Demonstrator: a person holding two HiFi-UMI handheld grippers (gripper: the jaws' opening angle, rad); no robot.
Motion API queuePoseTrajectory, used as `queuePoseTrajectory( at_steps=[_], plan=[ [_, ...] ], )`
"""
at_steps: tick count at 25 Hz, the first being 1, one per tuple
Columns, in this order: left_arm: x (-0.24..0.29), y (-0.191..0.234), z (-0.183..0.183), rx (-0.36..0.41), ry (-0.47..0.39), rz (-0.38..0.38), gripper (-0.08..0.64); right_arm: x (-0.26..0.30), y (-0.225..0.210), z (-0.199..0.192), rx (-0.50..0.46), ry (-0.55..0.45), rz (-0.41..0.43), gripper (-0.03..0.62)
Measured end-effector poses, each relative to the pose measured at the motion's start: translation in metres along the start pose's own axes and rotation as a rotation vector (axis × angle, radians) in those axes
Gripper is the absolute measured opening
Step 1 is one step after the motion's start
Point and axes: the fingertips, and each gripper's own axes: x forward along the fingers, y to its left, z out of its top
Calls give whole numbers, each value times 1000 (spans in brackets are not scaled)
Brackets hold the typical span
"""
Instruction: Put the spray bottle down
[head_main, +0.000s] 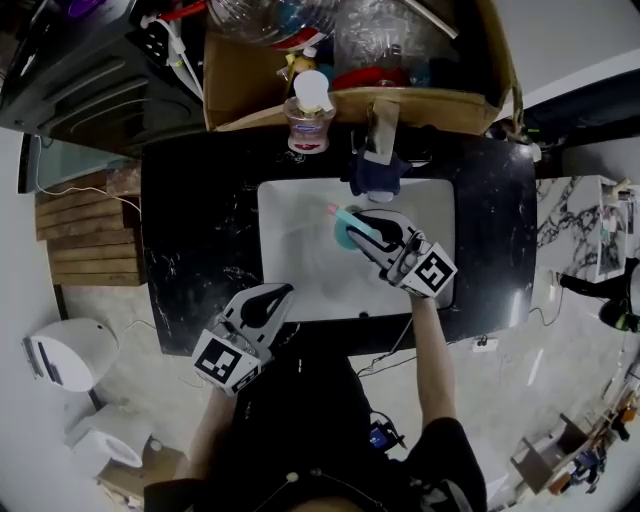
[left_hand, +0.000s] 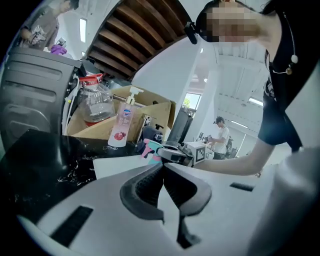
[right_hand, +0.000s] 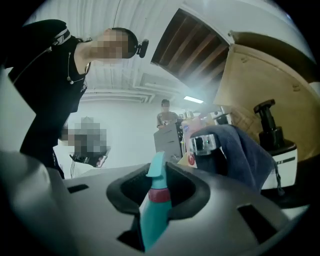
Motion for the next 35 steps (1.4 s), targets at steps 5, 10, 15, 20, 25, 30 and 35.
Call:
queuePoseTrajectory(
  at_steps=[5,10,15,20,25,30,35],
  plan=[
    [10,4,-18,30,59,22,6,5,-8,-25,-28,25,64,95],
    [14,12,-25,18,61,53,6,8,-18,-37,-46,20,72,95],
    [16,13,-37,12,81,56,6,7,-30,-49,-74,38,87,95],
    [17,16,-45,7,99,62,6,9,-30,-53,-64,20,103,95],
    [19,18,-48,2,99,66,6,14,-31,-52,-67,2,119,95],
    [21,17,-50,-1,107,61,6,13,-36,-51,-30,-10,113,98],
    [22,16,-50,0,105,54,6,3,-41,-53,6,30,93,118]
  ],
)
